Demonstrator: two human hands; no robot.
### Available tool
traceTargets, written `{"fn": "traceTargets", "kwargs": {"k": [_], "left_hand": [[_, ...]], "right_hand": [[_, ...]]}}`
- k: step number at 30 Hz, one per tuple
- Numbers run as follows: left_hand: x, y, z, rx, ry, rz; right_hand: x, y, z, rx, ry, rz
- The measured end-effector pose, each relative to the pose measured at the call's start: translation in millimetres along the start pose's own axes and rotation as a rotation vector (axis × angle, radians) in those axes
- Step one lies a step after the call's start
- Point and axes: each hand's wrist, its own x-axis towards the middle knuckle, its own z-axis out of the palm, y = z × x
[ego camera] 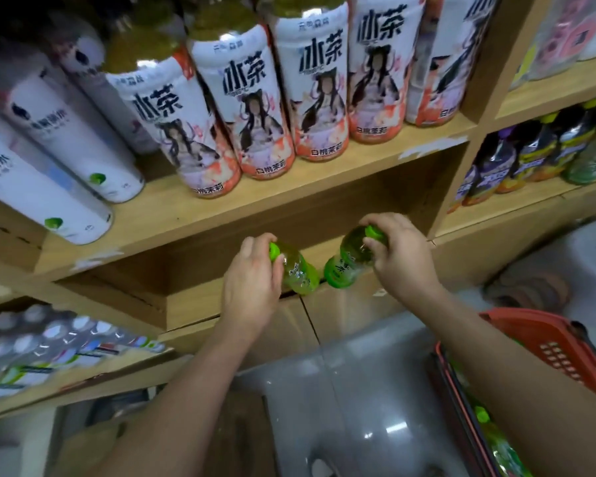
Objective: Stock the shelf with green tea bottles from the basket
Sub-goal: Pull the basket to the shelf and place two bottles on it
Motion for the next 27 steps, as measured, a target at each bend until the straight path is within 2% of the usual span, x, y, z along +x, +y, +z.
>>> {"fn": "traceTargets", "kwargs": {"k": [5,10,15,19,23,27], "left_hand": [[14,-39,25,0.015,0.013,-0.084],[18,-59,50,-0.056,0.071,-0.127],[22,-63,65,-0.189,0.16,-0.259],[26,-63,80,-0.287,0.145,-0.234],[19,-70,115,-0.454,0.123,-0.242],[8,-84,146,-0.543,0.241,-0.25]], "right_hand": [[22,-8,49,0.058,-0.051,-0.068],[35,-1,81,0.1,-0.141,-0.049],[49,4,97,0.117,-0.235,-0.195],[56,13,112,0.195,-0.357,-0.184],[55,31,128,0.318,-0.312,-0.148],[45,60,160,0.347,-0.205,-0.109]]}}
